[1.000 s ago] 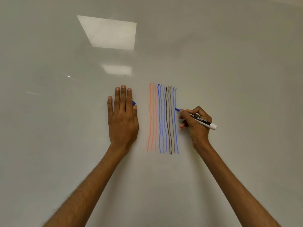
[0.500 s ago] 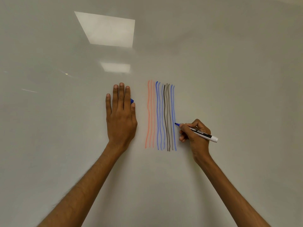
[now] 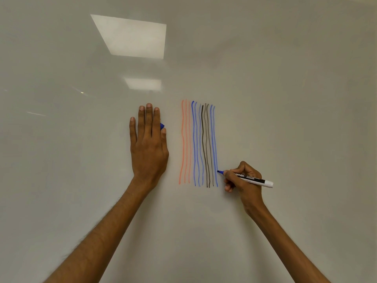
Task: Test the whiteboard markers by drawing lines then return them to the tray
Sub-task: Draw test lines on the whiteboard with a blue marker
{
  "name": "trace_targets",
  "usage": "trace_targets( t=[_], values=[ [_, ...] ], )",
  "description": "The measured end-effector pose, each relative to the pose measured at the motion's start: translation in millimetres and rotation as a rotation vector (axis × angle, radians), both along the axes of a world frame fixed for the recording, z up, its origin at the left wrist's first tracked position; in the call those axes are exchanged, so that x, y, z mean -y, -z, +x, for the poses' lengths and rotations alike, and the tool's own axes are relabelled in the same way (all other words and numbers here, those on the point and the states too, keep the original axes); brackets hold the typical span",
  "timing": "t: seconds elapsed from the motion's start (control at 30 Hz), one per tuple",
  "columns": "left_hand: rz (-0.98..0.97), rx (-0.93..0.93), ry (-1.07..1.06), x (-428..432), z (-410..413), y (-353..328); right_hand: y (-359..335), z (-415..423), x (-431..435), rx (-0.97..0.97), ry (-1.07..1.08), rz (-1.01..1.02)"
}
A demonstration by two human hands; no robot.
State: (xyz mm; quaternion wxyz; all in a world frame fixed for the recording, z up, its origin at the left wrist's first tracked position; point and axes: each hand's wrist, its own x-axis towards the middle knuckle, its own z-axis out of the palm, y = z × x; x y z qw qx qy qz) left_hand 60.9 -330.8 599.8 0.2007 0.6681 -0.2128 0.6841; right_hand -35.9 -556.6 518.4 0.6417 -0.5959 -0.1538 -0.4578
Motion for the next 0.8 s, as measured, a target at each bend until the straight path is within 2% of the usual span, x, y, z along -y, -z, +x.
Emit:
trace_targets(
  t=[0.57, 0.8],
  values=[
    [0.014, -0.016, -0.028, -0.2, 1.2, 1.3, 31.7, -5.9, 8.6, -0.117, 0.030, -0.008],
    [0.012, -0.025, -0.020, 0.5, 1.1, 1.1, -3.7, -7.2, 6.3, -0.053, -0.059, 0.132]
  ],
)
